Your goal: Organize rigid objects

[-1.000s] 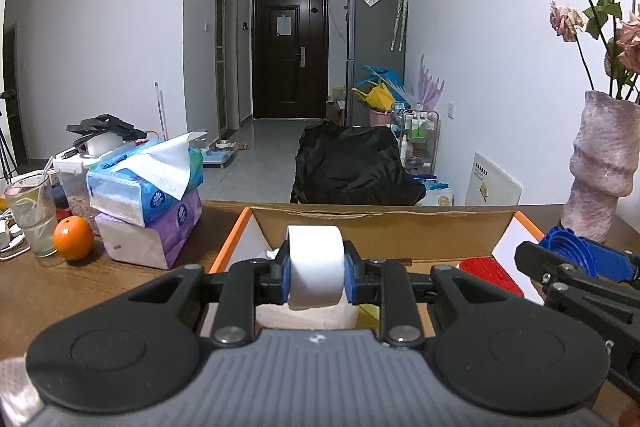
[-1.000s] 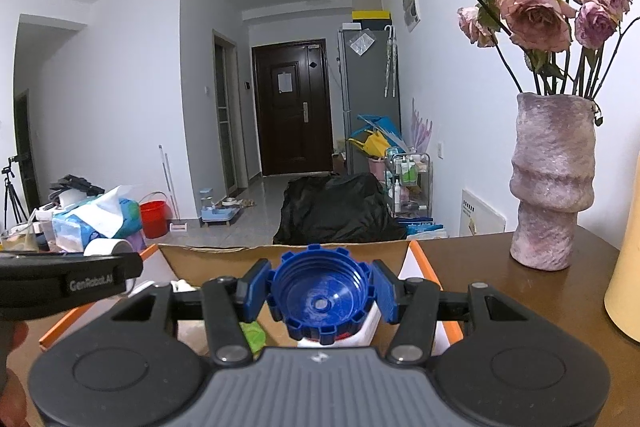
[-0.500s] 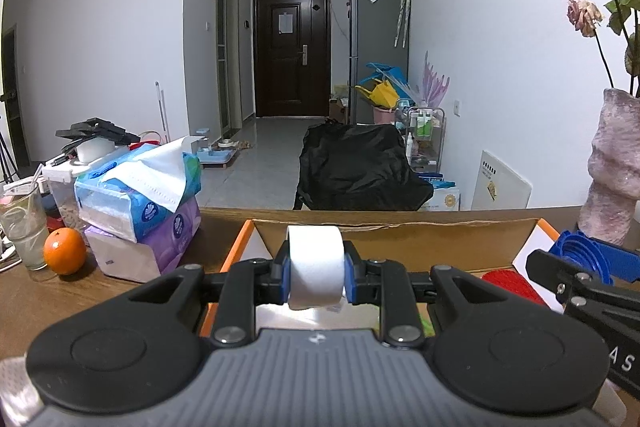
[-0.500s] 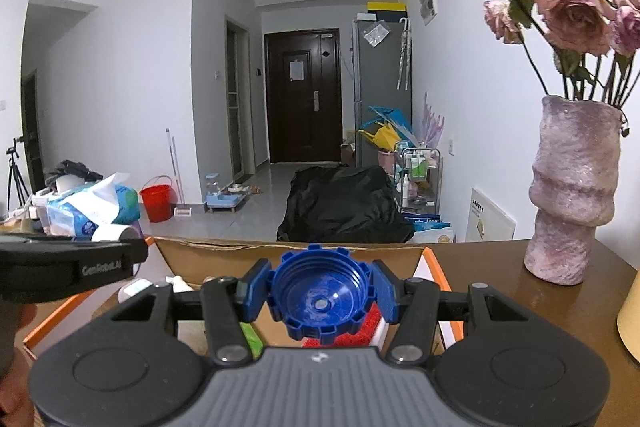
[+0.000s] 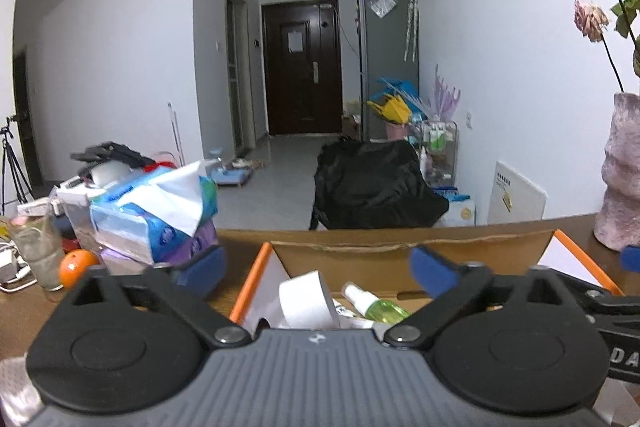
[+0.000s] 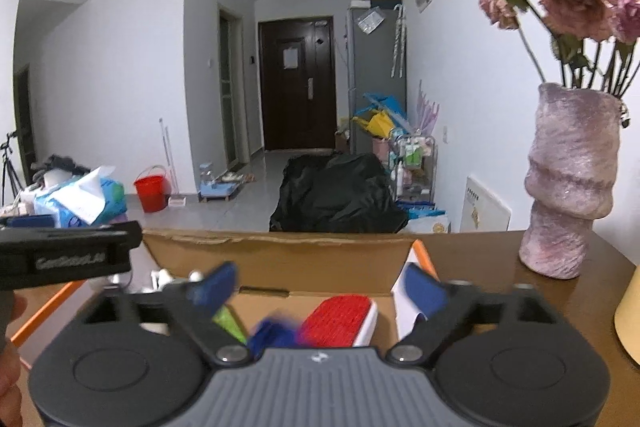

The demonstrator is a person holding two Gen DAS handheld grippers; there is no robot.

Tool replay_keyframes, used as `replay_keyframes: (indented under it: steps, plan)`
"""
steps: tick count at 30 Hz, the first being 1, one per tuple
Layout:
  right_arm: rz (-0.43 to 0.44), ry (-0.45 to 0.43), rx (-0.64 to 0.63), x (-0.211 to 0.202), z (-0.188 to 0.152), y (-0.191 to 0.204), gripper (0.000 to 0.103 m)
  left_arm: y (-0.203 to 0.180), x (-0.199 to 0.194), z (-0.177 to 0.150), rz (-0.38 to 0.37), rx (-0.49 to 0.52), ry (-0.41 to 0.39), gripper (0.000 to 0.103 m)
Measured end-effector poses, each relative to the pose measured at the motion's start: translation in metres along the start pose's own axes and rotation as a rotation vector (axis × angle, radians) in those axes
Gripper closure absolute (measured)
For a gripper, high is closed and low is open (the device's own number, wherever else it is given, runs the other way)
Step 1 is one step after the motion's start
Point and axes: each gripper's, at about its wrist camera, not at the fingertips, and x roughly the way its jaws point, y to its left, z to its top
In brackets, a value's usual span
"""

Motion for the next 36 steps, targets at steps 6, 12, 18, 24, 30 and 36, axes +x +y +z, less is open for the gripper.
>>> replay_keyframes:
  steps: [6,12,18,24,30,36]
  plan:
    - [-0.012,-0.022,0.009,-0.004,0.003,-0.004,0.0,-0.002,-0.006,0.003,-0.022,0.01,-0.007,0.0]
    - [-0.009,-0.036,0.01,-0.011,0.006,-0.004,0.0,0.0,-0.018,0.006,-0.025,-0.003,-0.026,0.0]
    - [-0.001,-0.064,0.005,-0.034,0.01,0.0,0.0,0.008,-0.039,0.011,-0.029,-0.043,-0.048,0.0]
    - [-0.005,-0.08,-0.01,-0.069,0.009,0.005,0.0,0.016,-0.07,0.01,-0.03,-0.056,-0.049,0.0]
    - [0.0,-0.095,-0.013,-0.115,0.002,0.01,0.0,0.025,-0.116,0.002,-0.048,-0.067,-0.042,0.0]
    - [0.0,-0.1,-0.01,-0.171,-0.011,0.016,0.0,0.029,-0.173,-0.01,-0.055,-0.036,-0.037,0.0]
